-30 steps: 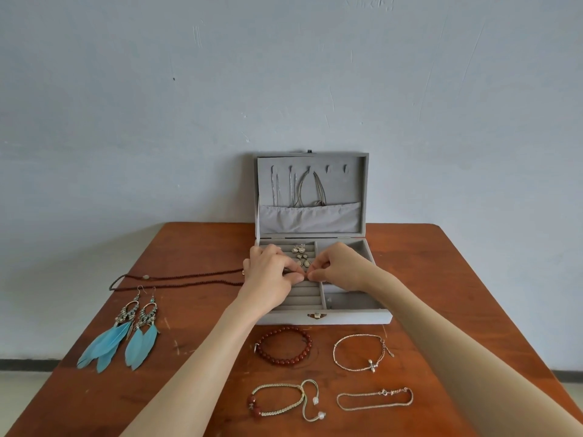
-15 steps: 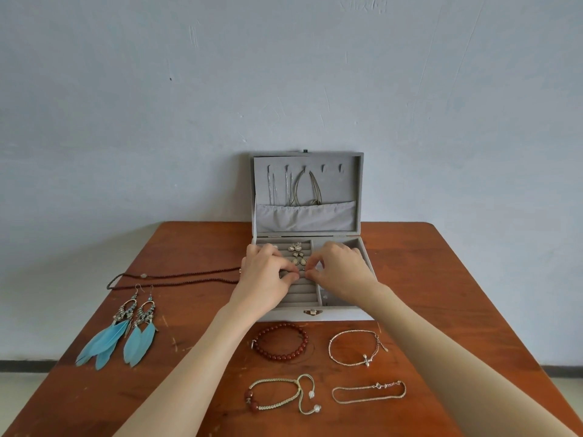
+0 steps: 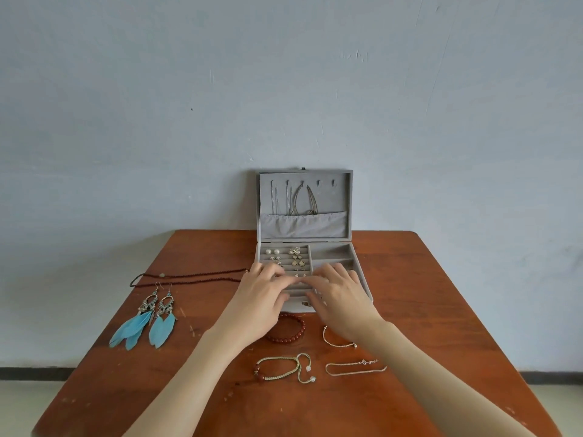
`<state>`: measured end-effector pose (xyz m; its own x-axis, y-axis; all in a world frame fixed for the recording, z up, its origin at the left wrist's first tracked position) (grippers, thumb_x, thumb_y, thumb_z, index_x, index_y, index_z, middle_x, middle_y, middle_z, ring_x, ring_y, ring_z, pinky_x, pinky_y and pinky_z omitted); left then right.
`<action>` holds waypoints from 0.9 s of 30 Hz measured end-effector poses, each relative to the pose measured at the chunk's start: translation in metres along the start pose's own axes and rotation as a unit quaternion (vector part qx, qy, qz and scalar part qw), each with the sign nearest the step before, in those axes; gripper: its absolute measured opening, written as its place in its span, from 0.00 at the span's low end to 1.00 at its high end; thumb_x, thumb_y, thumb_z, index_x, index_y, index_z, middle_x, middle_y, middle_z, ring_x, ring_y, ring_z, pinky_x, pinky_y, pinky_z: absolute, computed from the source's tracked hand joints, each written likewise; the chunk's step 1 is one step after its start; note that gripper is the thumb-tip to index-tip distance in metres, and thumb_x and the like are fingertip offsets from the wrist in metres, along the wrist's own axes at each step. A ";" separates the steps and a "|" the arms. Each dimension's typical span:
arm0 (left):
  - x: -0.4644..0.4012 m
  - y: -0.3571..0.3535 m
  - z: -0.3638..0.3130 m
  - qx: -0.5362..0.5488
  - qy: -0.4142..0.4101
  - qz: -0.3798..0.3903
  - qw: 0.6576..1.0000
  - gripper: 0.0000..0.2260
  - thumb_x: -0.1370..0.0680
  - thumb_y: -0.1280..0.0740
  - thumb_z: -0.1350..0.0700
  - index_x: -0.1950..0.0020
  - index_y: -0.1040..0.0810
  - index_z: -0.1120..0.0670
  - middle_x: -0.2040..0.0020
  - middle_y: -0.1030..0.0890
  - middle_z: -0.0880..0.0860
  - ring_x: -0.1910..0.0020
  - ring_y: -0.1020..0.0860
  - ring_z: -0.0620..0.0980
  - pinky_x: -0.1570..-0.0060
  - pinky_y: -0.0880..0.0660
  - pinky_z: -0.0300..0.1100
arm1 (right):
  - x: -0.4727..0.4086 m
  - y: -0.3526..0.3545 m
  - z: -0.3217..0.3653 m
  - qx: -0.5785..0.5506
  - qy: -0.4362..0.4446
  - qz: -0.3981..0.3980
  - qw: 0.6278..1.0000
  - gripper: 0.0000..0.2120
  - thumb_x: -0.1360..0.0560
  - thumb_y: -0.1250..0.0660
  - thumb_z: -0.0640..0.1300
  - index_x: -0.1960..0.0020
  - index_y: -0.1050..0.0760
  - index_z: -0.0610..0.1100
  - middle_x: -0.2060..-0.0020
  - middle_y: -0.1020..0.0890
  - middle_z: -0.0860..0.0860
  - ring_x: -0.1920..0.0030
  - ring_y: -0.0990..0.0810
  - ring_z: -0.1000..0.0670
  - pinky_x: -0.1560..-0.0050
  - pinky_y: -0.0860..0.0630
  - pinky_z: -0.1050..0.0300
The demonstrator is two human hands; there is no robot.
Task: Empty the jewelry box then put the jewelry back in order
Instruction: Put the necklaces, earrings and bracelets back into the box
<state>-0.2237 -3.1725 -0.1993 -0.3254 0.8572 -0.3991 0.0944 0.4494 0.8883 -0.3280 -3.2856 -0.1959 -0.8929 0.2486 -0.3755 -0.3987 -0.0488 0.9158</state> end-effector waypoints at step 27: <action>0.029 0.034 -0.015 0.122 0.089 0.071 0.986 0.05 0.22 0.38 0.54 0.53 0.29 0.44 0.57 0.24 0.41 0.61 0.27 0.33 0.63 0.33 0.28 | 0.027 0.002 0.032 -0.157 -0.070 0.048 0.984 0.06 0.24 0.39 0.42 0.53 0.26 0.41 0.56 0.22 0.46 0.56 0.26 0.48 0.55 0.30 0.58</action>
<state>-0.2439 -3.1361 -0.1769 -0.4497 0.8683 -0.2094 0.3669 0.3933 0.8430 -0.3459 -3.2482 -0.1994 -0.9003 0.3590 -0.2462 -0.3792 -0.3692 0.8484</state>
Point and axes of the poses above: each hand's wrist, its own x-axis away from the middle knuckle, its own y-axis out of the back of the hand, z = x × y, the point moved 3 cm from there along -x, towards the middle knuckle
